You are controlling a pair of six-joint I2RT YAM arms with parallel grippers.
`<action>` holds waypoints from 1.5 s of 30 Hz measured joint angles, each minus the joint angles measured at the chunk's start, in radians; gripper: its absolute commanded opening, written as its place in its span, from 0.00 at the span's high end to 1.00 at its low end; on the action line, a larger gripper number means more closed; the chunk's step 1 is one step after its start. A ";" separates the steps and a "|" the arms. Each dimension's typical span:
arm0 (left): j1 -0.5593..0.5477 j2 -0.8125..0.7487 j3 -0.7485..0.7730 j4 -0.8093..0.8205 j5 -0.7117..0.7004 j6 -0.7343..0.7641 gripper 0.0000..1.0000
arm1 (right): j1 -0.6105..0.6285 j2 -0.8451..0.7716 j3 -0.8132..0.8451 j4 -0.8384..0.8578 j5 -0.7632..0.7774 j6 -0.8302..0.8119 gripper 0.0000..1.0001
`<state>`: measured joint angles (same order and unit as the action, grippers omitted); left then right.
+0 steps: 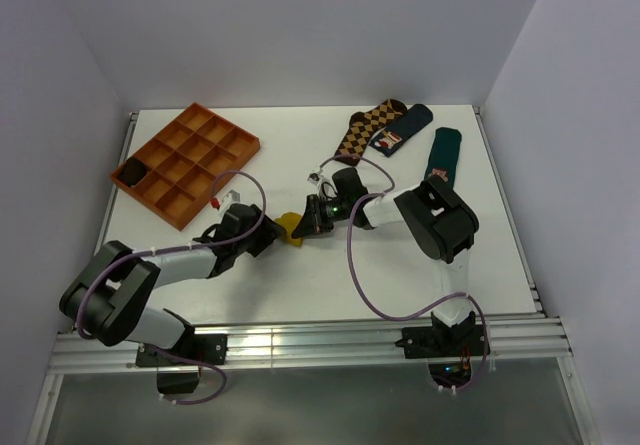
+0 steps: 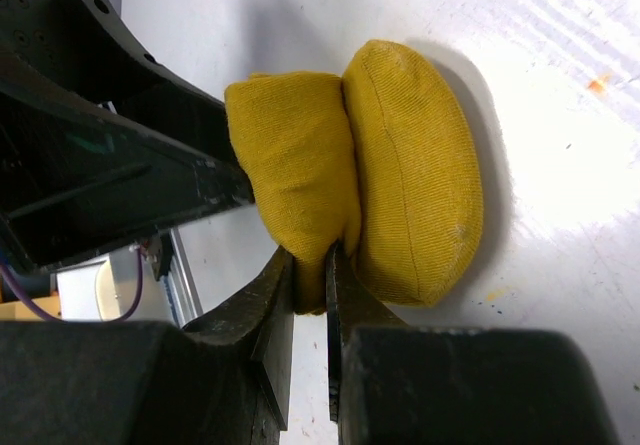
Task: Roll the socks
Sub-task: Roll the sock at the center of the board.
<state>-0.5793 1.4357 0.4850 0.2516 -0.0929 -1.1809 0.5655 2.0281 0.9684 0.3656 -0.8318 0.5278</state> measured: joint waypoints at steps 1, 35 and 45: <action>0.000 -0.010 -0.014 0.013 -0.003 -0.006 0.40 | 0.000 0.000 0.000 0.001 -0.001 0.000 1.00; 0.019 0.081 -0.011 0.161 -0.009 -0.039 0.83 | 0.014 -0.060 -0.048 -0.025 0.051 0.005 0.72; -0.013 0.082 0.066 0.031 -0.033 0.018 0.85 | 0.126 -0.343 -0.144 -0.223 0.431 -0.165 0.39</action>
<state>-0.5919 1.5181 0.5514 0.2825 -0.1261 -1.1633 0.6910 1.6855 0.8242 0.1429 -0.4004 0.3630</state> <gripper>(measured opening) 0.226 0.598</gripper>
